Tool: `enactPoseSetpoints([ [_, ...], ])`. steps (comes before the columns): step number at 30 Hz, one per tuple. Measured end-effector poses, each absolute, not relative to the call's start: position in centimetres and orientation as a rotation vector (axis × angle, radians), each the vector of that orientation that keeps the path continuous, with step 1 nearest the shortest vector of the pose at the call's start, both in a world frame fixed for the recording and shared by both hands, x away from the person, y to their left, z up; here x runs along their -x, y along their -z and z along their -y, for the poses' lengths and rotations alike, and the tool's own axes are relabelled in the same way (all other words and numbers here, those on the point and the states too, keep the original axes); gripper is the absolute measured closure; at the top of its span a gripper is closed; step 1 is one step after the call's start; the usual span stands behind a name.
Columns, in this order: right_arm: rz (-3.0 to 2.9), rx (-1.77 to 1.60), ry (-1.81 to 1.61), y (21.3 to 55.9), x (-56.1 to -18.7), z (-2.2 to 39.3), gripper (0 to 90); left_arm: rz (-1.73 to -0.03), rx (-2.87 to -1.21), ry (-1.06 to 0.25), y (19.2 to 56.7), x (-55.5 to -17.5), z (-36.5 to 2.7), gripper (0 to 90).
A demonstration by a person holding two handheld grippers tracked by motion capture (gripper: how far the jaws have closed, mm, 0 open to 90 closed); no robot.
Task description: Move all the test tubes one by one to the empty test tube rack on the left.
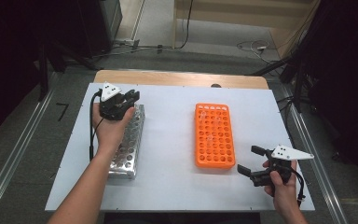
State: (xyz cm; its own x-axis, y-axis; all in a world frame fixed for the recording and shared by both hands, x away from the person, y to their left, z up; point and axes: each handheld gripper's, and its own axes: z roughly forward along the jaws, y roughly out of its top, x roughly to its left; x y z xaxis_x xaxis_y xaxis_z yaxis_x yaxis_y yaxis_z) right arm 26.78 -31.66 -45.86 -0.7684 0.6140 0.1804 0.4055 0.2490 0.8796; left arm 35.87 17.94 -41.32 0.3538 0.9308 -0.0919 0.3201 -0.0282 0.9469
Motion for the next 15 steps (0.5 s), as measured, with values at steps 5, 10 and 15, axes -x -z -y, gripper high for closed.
enactPoseSetpoints([
  [5, -2.315, -0.962, -1.534, 45.8, -26.7, 31.7, 0.0, -1.172, -1.594, -0.735, 41.7, -36.1, -17.8, 76.2],
  [10, -2.315, -0.963, -1.532, 45.9, -26.7, 31.6, 0.0, -1.19, -1.616, -0.729, 42.2, -36.2, -17.8, 76.2],
  [15, -2.318, -0.961, -1.533, 45.9, -26.8, 31.6, 0.0, -1.226, -1.643, -0.71, 42.8, -36.3, -17.8, 75.5],
])
